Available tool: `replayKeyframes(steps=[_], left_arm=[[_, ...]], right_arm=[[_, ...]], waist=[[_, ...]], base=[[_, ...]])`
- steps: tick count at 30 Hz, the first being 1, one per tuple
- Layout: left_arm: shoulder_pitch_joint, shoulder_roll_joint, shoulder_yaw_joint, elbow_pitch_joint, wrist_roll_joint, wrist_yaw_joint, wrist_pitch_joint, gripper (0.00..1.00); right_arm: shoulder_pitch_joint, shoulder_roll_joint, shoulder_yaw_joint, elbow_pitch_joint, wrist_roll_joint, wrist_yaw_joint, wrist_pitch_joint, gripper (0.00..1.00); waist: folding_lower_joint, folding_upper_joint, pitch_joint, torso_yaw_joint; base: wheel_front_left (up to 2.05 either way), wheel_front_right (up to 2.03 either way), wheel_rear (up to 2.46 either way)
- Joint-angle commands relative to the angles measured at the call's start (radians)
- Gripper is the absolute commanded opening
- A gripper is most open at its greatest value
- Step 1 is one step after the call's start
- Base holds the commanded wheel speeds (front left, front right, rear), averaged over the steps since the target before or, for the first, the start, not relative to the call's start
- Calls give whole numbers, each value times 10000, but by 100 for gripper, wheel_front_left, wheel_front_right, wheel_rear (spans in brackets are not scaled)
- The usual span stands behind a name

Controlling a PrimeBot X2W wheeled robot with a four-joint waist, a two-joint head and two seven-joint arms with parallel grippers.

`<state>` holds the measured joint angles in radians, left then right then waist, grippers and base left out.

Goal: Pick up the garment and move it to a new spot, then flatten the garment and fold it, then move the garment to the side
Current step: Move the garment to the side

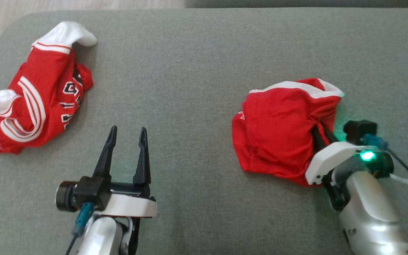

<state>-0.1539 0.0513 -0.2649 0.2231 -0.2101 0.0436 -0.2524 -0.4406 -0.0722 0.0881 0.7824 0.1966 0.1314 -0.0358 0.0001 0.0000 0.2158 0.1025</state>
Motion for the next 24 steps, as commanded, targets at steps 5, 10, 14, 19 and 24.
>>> replayKeyframes(steps=[5,10,14,19,24], left_arm=[[-255,3,326,-286,118,7,-93,100],[-150,1,411,-348,111,4,-93,100],[-162,-1,445,-442,119,17,-93,100],[-249,-3,453,-560,129,-25,-93,100],[-399,-4,452,-586,147,-60,-93,100]], right_arm=[[-174,190,400,40,-1039,-7,-345,0],[-375,-393,666,-280,-1503,-7,-285,0],[-507,-1440,1053,-603,-1635,-7,24,0],[-626,-3248,1392,-764,-1602,-7,323,0],[-739,-4932,1195,-327,-1493,-7,347,0]], waist=[[-1,0,-333,-324],[-1,0,-501,-600],[-1,0,-393,-715],[-1,0,-91,-688],[-1,0,237,-521]], base=[[0,0,0],[0,0,0],[0,0,0],[0,0,0],[0,0,0]])
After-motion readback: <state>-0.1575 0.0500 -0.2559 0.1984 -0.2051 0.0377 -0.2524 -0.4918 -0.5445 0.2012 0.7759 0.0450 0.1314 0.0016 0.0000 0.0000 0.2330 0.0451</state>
